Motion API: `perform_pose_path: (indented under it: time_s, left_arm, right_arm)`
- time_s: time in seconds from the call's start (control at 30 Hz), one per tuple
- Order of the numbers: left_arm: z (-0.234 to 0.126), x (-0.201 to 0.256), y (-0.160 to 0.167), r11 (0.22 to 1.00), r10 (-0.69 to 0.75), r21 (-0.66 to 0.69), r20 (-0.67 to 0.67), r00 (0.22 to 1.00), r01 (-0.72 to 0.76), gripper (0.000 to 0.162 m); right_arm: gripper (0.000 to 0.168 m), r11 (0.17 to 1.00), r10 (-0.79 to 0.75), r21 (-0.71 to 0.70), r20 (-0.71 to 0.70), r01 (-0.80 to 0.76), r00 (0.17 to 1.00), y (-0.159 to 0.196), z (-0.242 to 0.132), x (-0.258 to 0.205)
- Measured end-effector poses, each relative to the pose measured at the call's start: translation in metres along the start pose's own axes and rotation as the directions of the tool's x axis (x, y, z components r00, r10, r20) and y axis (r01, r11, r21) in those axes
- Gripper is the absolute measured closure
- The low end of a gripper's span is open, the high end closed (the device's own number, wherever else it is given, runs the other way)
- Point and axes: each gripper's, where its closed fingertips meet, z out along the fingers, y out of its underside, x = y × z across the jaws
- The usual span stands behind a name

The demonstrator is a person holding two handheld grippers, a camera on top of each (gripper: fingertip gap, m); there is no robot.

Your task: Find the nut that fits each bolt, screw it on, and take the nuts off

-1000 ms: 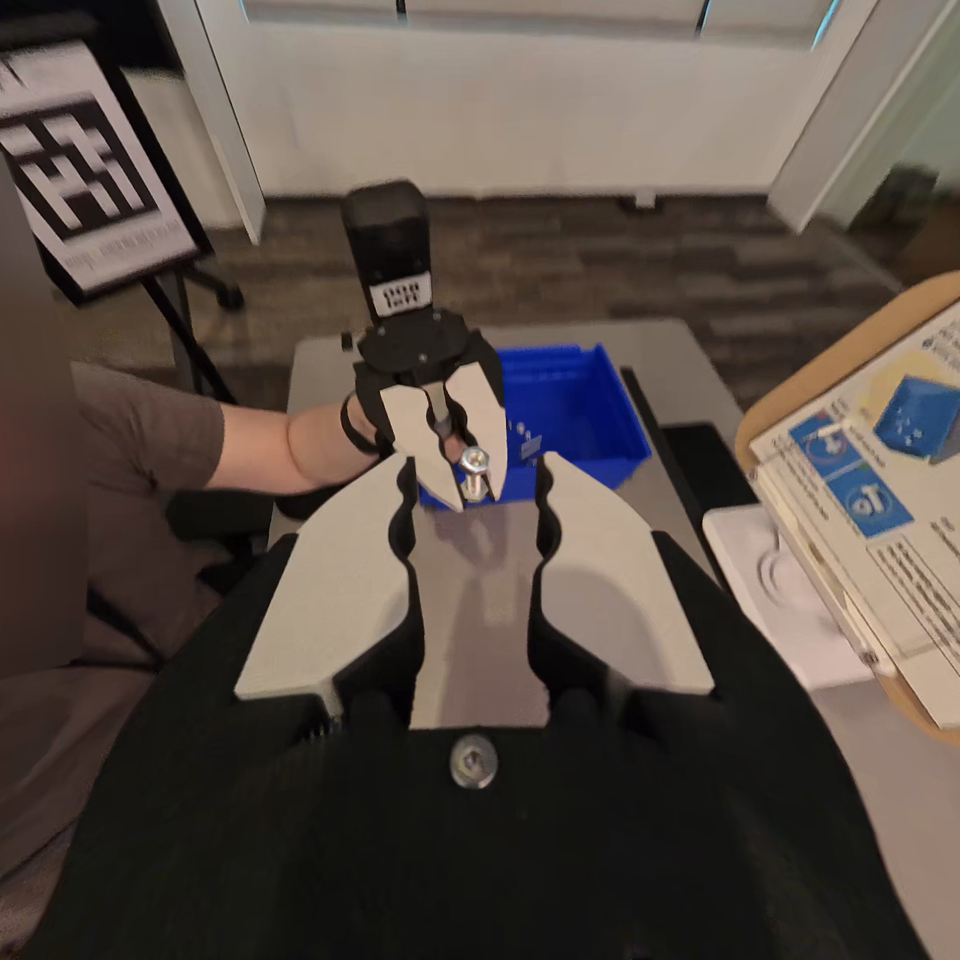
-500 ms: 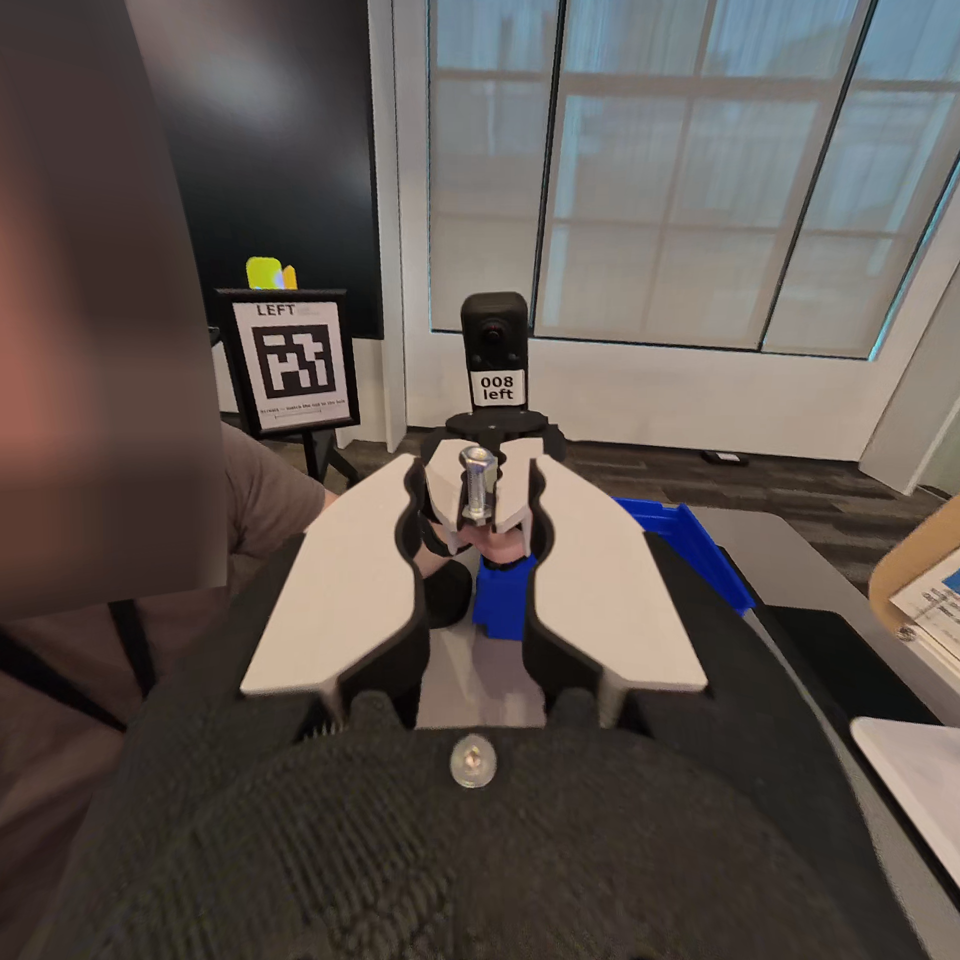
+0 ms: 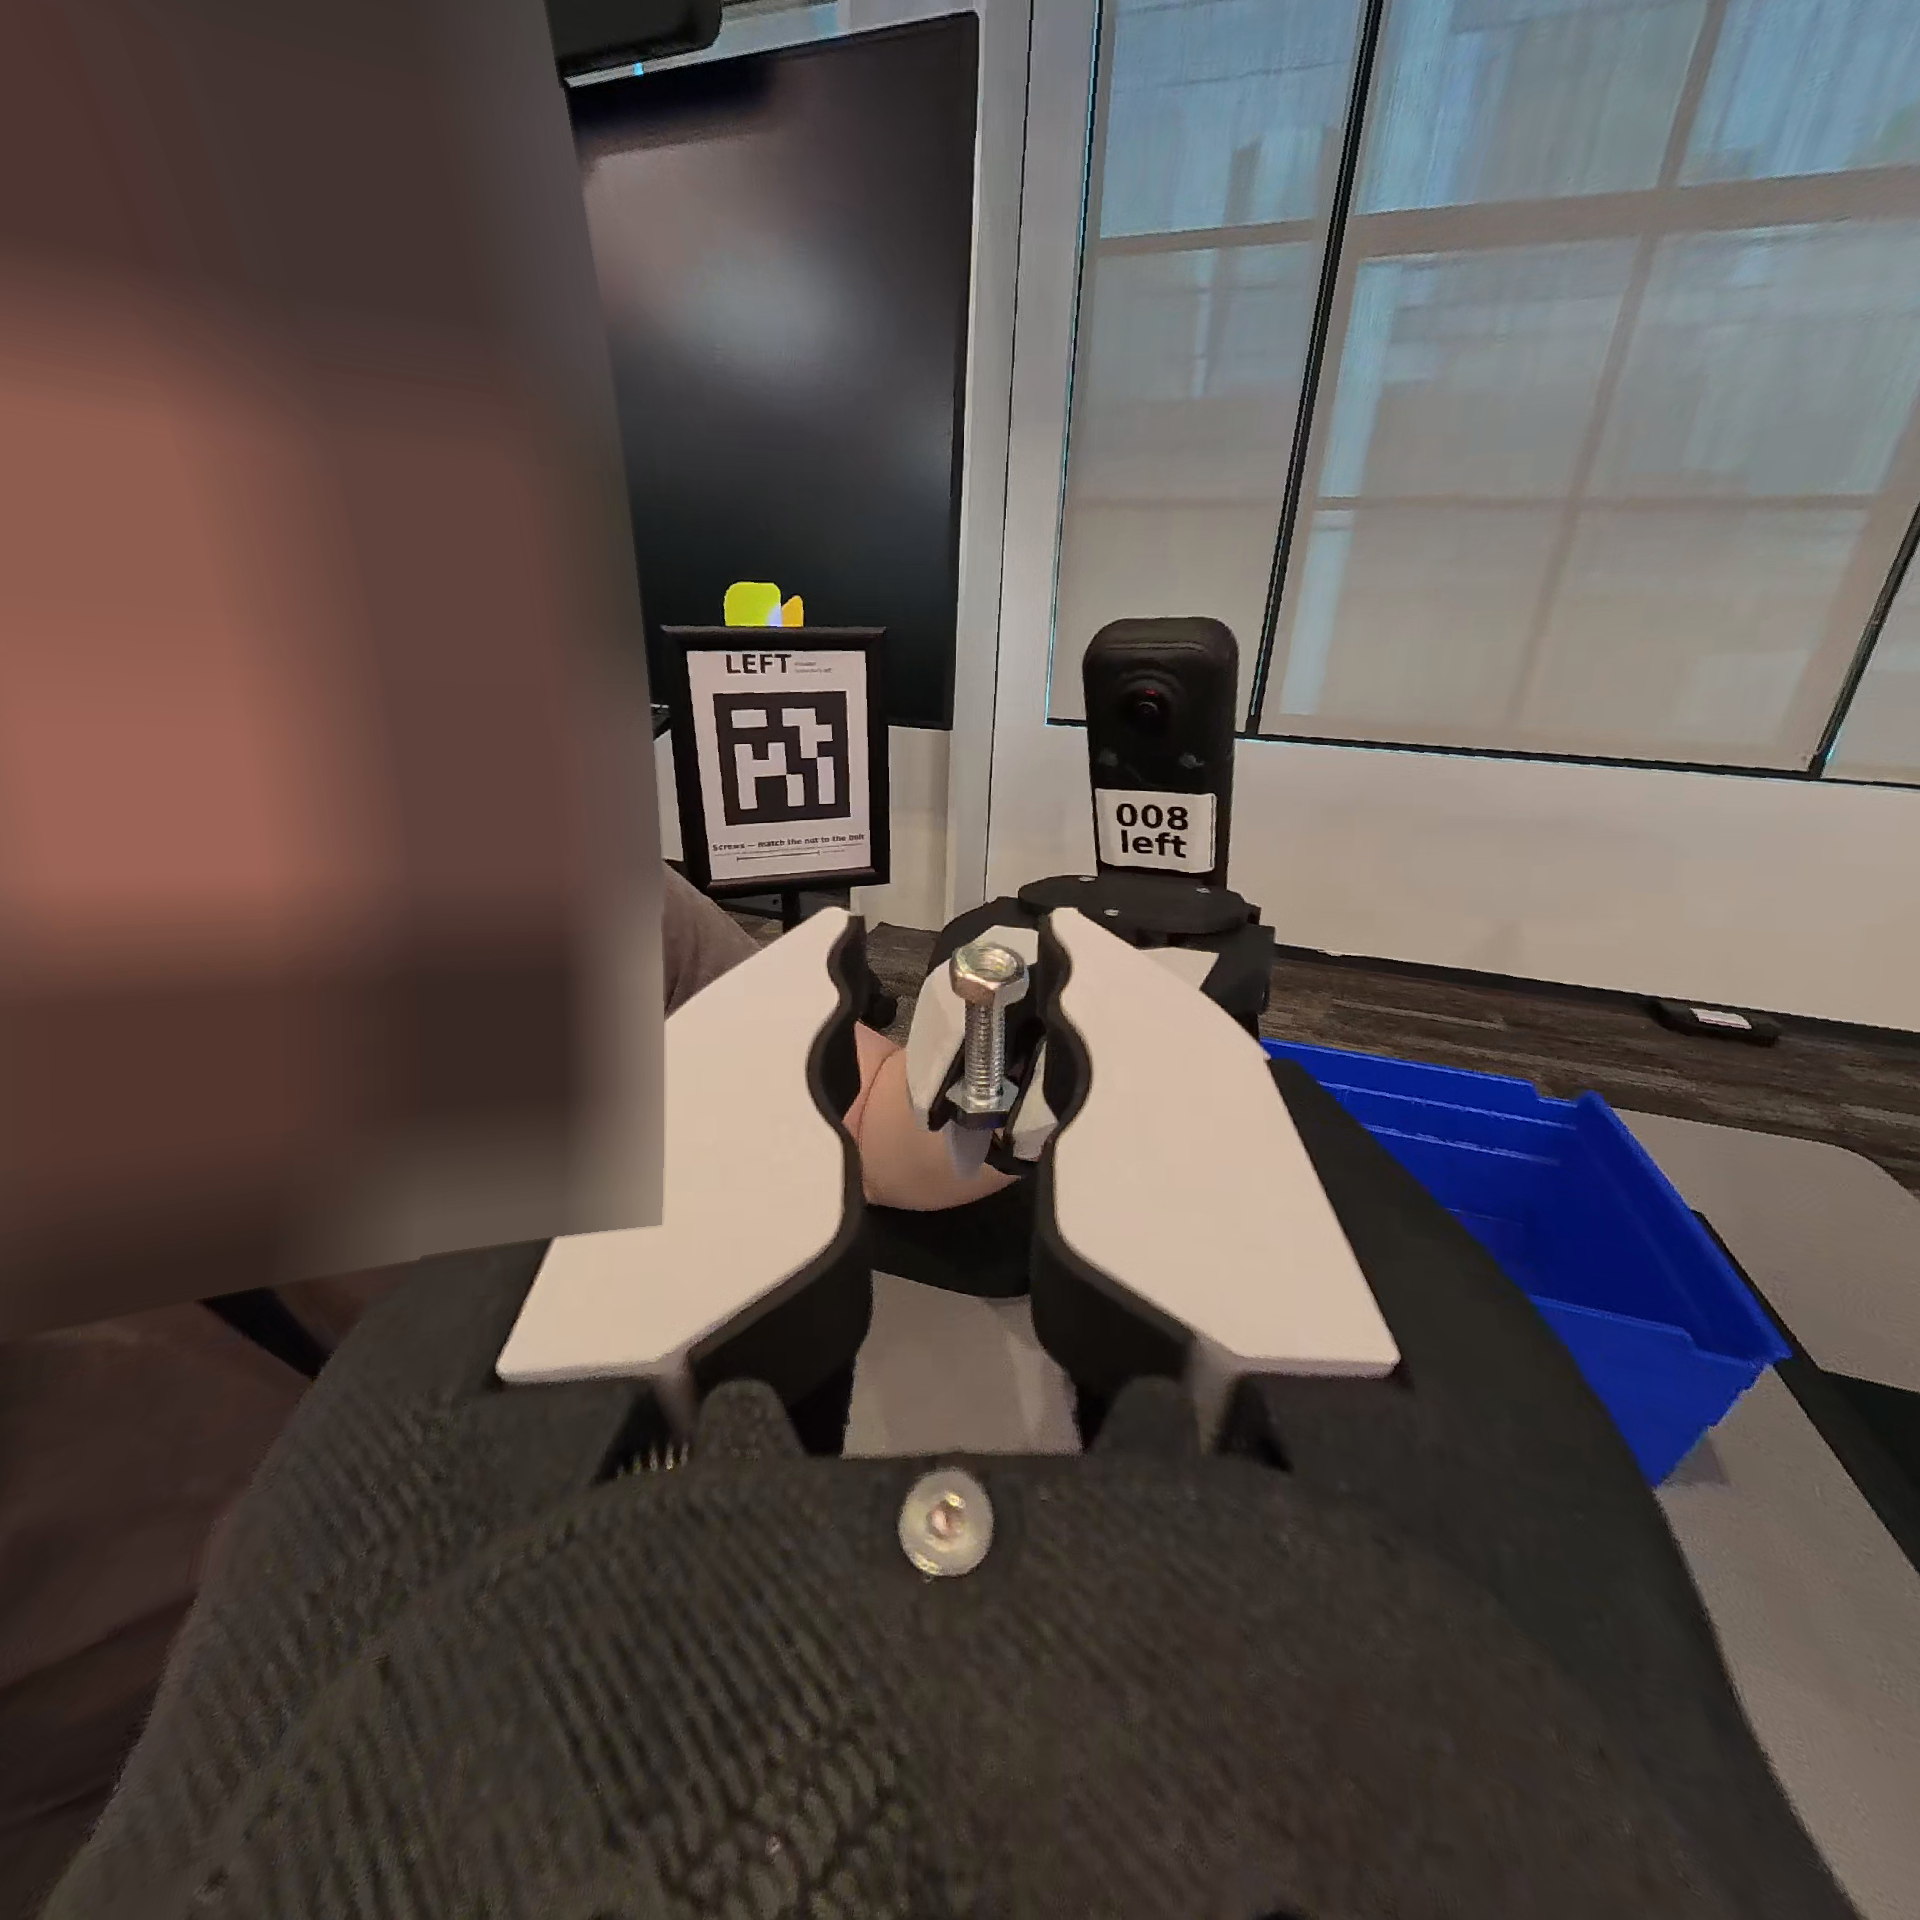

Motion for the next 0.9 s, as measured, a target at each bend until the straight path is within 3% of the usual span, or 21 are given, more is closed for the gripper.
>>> perform_pose_path:
  time_s: [0.9]
  left_arm:
    - [-0.0005,0.0051,-0.0037,1.000,0.013,0.000,-0.004,1.000,-0.013,0.148]
  right_arm:
    - [0.148,0.999,0.046,0.006,0.018,-0.046,0.999,0.0065,0.0039,0.0030]
